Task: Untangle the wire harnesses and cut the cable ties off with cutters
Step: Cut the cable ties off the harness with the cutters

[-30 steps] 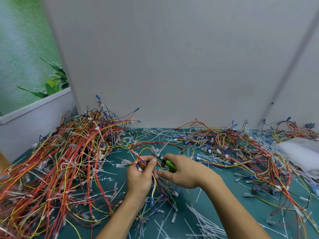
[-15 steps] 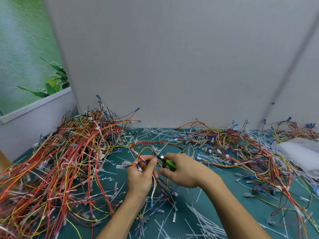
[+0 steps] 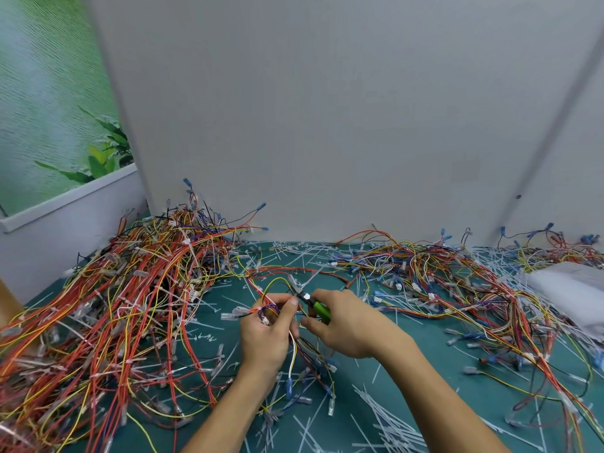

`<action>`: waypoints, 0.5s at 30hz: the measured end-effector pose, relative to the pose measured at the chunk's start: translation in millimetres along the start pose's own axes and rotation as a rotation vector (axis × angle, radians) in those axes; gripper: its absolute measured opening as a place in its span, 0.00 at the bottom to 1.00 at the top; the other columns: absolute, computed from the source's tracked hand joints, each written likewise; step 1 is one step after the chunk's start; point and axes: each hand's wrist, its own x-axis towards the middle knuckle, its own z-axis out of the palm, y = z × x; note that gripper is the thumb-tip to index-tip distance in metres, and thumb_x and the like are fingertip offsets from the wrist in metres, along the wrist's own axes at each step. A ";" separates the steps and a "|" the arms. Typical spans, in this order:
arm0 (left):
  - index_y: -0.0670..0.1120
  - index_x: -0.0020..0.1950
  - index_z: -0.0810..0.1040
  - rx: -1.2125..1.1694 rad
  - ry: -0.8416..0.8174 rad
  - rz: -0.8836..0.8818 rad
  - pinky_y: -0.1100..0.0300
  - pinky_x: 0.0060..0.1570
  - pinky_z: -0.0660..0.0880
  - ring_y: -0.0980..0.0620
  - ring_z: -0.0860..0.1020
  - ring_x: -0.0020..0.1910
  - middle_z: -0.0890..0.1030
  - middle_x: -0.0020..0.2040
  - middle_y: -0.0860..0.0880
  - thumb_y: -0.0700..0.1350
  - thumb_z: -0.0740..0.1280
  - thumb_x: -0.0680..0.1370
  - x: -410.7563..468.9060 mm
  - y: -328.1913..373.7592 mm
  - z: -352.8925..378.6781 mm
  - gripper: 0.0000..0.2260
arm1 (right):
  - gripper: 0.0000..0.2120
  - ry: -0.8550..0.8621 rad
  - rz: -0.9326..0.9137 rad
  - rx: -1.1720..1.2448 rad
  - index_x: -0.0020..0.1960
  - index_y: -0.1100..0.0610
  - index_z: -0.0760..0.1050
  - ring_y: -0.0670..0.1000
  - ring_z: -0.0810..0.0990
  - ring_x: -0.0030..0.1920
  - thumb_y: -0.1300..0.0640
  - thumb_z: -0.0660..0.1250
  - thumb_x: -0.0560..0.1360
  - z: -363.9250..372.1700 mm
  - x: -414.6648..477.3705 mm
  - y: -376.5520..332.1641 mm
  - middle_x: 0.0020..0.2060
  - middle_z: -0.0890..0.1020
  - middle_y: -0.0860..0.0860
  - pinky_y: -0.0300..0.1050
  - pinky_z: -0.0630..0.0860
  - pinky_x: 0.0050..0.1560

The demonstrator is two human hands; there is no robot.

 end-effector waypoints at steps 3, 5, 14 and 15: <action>0.43 0.45 0.81 0.013 0.000 -0.003 0.62 0.27 0.70 0.51 0.73 0.24 0.76 0.25 0.45 0.36 0.70 0.79 0.0 -1.5 0.6 0.05 | 0.09 0.003 0.000 0.007 0.48 0.47 0.70 0.48 0.73 0.36 0.43 0.66 0.80 -1.7 -0.2 1.6 0.38 0.75 0.46 0.37 0.63 0.32; 0.44 0.45 0.82 0.017 0.005 0.002 0.62 0.27 0.70 0.51 0.73 0.24 0.76 0.25 0.45 0.36 0.70 0.79 -0.2 -2.1 0.3 0.05 | 0.09 0.002 0.003 0.010 0.49 0.47 0.70 0.51 0.74 0.39 0.43 0.66 0.80 -1.1 0.3 1.9 0.41 0.76 0.48 0.41 0.65 0.34; 0.41 0.47 0.81 0.022 0.006 0.013 0.63 0.27 0.70 0.52 0.73 0.24 0.75 0.24 0.44 0.37 0.70 0.79 -2.0 1.2 1.3 0.02 | 0.10 -0.071 -0.008 0.022 0.56 0.47 0.70 0.51 0.76 0.42 0.44 0.66 0.80 -5.1 -0.3 5.0 0.44 0.78 0.47 0.42 0.68 0.39; 0.41 0.47 0.81 0.020 0.007 0.013 0.63 0.27 0.70 0.53 0.73 0.23 0.75 0.24 0.45 0.37 0.70 0.79 -2.2 1.4 1.8 0.01 | 0.09 -0.072 -0.010 0.017 0.56 0.47 0.70 0.52 0.75 0.43 0.45 0.66 0.80 -5.1 -0.4 5.4 0.44 0.78 0.47 0.42 0.67 0.42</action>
